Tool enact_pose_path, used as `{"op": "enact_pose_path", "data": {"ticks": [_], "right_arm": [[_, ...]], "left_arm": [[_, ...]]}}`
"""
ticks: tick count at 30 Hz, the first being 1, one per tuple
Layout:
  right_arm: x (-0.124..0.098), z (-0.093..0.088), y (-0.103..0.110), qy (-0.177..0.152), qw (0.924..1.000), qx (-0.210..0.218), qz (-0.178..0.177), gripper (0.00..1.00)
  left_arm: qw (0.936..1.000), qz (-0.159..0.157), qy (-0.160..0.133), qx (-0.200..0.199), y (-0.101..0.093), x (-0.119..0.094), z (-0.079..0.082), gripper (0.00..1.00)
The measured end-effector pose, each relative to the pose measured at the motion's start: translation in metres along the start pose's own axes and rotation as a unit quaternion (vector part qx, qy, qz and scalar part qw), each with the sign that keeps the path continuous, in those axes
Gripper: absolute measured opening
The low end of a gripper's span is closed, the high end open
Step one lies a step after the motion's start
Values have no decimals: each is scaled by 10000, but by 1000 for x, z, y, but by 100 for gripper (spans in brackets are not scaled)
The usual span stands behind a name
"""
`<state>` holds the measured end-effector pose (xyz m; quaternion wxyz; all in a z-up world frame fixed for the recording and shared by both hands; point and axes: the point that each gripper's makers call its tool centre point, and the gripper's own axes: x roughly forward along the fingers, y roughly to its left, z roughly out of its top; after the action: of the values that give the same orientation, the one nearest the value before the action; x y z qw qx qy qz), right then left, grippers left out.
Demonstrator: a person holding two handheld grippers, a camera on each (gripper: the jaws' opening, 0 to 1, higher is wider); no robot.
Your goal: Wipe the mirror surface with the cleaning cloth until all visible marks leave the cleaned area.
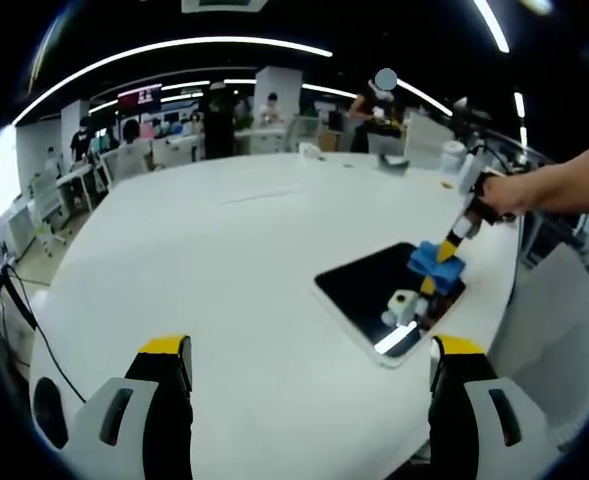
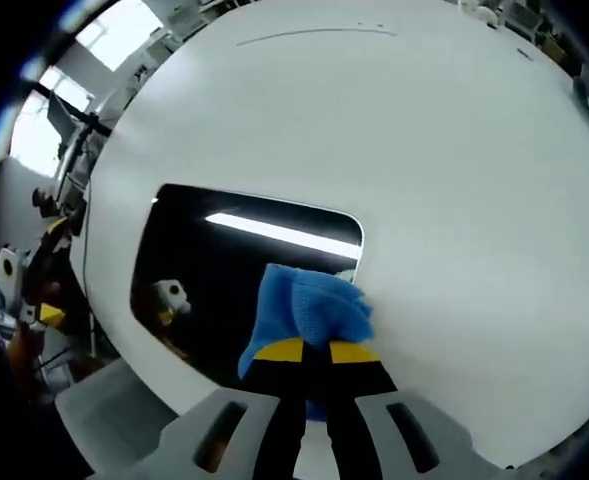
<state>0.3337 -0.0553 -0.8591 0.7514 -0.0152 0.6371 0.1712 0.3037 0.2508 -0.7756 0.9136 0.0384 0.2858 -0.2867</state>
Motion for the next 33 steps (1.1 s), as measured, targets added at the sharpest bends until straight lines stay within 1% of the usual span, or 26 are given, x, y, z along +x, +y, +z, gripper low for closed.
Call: {"op": "enact_pose_path", "data": {"ticks": [7,19,33], "right_arm": [[-1,-4,1,-44,10000,22,-25,1],[-4,-13,5,-59,10000,23,-73,1],[-3,-20,6,-94,9999,43,-88,1]], "left_arm": [[10000,-21,29,-30,-2,-2,-4,100],[10000,-36,-7,-14,-3,-3,-2,100],[10000,-62,48,-57,-4,-6,-8,100]]}}
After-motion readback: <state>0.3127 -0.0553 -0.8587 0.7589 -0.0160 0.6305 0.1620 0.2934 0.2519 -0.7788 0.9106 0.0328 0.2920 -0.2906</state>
